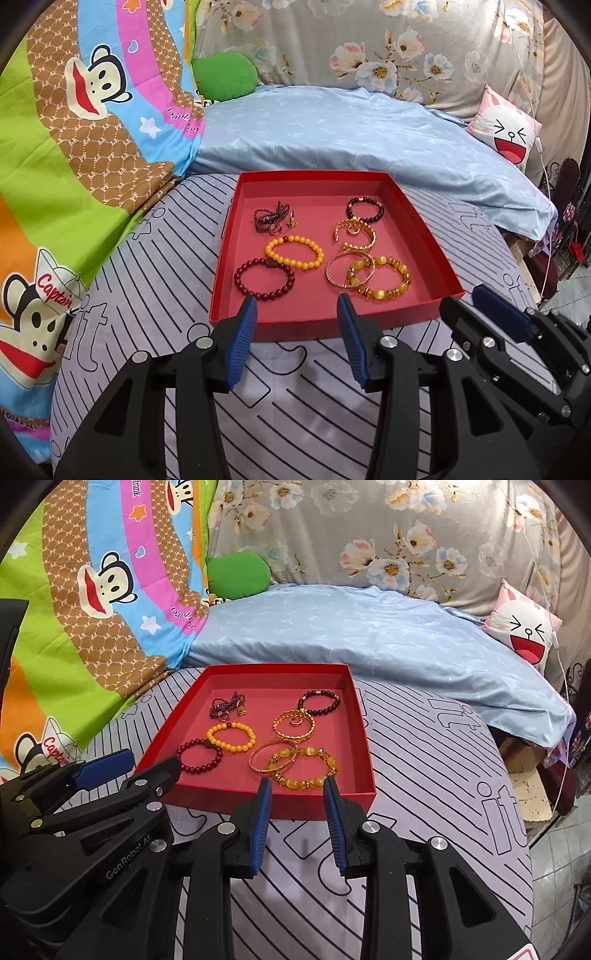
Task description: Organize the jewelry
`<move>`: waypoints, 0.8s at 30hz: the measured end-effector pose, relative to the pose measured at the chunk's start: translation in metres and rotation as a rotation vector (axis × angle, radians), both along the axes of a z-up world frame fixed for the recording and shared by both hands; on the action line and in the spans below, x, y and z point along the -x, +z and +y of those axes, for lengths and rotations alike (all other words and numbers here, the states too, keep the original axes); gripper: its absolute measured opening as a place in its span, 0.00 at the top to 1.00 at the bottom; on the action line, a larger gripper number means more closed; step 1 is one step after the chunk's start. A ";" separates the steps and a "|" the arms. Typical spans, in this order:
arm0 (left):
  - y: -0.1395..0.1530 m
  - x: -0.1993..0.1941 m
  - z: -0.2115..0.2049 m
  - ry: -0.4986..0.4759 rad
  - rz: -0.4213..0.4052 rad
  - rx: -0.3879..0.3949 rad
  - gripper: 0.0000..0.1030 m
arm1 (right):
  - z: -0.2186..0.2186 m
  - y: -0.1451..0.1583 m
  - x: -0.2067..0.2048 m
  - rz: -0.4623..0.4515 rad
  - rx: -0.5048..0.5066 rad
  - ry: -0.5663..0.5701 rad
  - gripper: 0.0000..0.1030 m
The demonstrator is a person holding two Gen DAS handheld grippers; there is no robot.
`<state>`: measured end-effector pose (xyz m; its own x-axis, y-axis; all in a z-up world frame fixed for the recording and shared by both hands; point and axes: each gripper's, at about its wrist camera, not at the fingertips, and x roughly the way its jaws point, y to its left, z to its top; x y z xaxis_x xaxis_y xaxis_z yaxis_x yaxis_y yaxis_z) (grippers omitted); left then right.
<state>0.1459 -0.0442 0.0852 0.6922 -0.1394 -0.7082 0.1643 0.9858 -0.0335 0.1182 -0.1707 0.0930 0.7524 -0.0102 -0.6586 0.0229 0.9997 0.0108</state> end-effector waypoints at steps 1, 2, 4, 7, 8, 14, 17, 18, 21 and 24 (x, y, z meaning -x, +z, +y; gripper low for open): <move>-0.001 0.001 0.000 0.001 0.001 -0.003 0.57 | 0.001 -0.001 0.001 0.001 0.007 0.000 0.71; -0.003 0.002 0.000 0.005 0.002 -0.010 0.56 | 0.001 -0.002 0.002 0.001 0.012 -0.001 0.71; -0.006 0.004 0.000 0.016 0.000 -0.027 0.50 | 0.001 -0.004 0.003 0.005 0.024 -0.006 0.70; -0.009 0.006 0.003 0.038 -0.001 -0.045 0.41 | -0.001 -0.006 0.005 0.012 0.025 -0.020 0.62; -0.011 0.007 0.005 0.049 0.000 -0.050 0.39 | -0.003 -0.007 0.006 0.013 0.019 -0.026 0.60; -0.015 0.009 0.020 0.103 0.006 -0.034 0.22 | -0.010 -0.007 0.012 -0.021 0.020 -0.061 0.34; -0.016 0.010 0.024 0.119 0.001 -0.042 0.15 | -0.011 -0.006 0.015 -0.029 0.023 -0.060 0.28; -0.016 0.011 0.025 0.124 -0.001 -0.046 0.13 | -0.011 -0.006 0.015 -0.028 0.026 -0.057 0.26; -0.019 0.011 0.029 0.132 0.004 -0.045 0.11 | -0.010 -0.007 0.017 -0.029 0.029 -0.054 0.19; -0.020 0.013 0.031 0.132 0.005 -0.044 0.09 | -0.009 -0.008 0.018 -0.028 0.029 -0.047 0.18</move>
<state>0.1330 -0.0128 0.0648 0.6985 -0.0159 -0.7154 0.0328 0.9994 0.0097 0.1001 -0.1798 0.0849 0.7689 -0.0650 -0.6361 0.0705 0.9974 -0.0168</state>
